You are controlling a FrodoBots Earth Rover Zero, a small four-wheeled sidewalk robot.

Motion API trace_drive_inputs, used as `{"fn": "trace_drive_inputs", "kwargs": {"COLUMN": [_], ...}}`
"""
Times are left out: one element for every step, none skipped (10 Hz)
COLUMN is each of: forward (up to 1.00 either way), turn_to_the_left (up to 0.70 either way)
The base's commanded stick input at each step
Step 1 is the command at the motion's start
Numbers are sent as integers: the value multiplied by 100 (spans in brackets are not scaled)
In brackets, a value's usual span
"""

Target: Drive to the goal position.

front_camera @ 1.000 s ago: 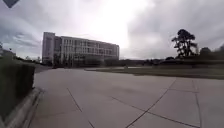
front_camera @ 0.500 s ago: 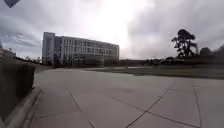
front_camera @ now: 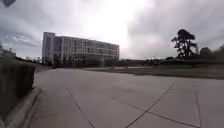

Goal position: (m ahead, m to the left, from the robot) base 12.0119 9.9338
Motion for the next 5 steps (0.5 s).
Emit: {"fn": "trace_drive_inputs", "kwargs": {"forward": [4, 4, -21, -70, -47], "turn_to_the_left": [0, 0, 0, 0, 0]}}
